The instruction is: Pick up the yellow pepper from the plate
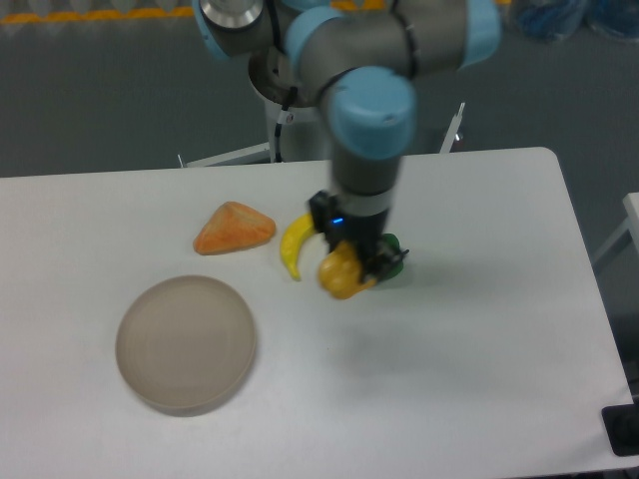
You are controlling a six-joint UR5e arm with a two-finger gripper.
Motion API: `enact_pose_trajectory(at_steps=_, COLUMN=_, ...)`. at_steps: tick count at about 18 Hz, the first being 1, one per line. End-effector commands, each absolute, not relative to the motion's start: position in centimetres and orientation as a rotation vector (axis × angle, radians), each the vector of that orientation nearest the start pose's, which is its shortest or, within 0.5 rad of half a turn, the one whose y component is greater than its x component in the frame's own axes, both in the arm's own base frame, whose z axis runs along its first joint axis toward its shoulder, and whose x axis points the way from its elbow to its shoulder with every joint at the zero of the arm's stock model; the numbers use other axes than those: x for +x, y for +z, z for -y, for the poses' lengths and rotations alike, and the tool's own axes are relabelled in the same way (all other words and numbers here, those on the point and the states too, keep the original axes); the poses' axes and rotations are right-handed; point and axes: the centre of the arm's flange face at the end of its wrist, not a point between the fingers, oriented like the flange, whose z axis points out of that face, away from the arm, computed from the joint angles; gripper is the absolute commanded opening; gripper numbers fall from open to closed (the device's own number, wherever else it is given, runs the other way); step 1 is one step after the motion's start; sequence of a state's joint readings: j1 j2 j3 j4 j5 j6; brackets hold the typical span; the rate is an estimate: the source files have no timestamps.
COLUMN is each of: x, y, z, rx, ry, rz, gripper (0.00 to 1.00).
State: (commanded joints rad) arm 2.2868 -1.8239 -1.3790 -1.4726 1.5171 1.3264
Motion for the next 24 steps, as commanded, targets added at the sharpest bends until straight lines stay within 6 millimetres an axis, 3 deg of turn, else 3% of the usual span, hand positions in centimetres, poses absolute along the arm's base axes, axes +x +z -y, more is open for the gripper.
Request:
enact_pose_trajectory(at_steps=2, x=-30.8, y=45.5, z=-53.4, rx=-2.914, ry=0.011, rz=-0.986, gripper=0.06)
enact_pose_trajectory(at_steps=9, x=-34.7, y=42.0, z=-51.1, rx=-2.902, ry=-0.020, rz=-1.308, gripper=0.07)
enact_pose_trajectory(at_steps=15, x=-35.4, y=40.0, z=-52.4, rx=-2.885, ry=-0.018, rz=-1.303, gripper=0.07)
enact_pose_trajectory(at_steps=24, x=-35.9, y=40.4, z=-52.7, rx=-2.854, ry=-0.004, rz=-1.273, gripper=0.07)
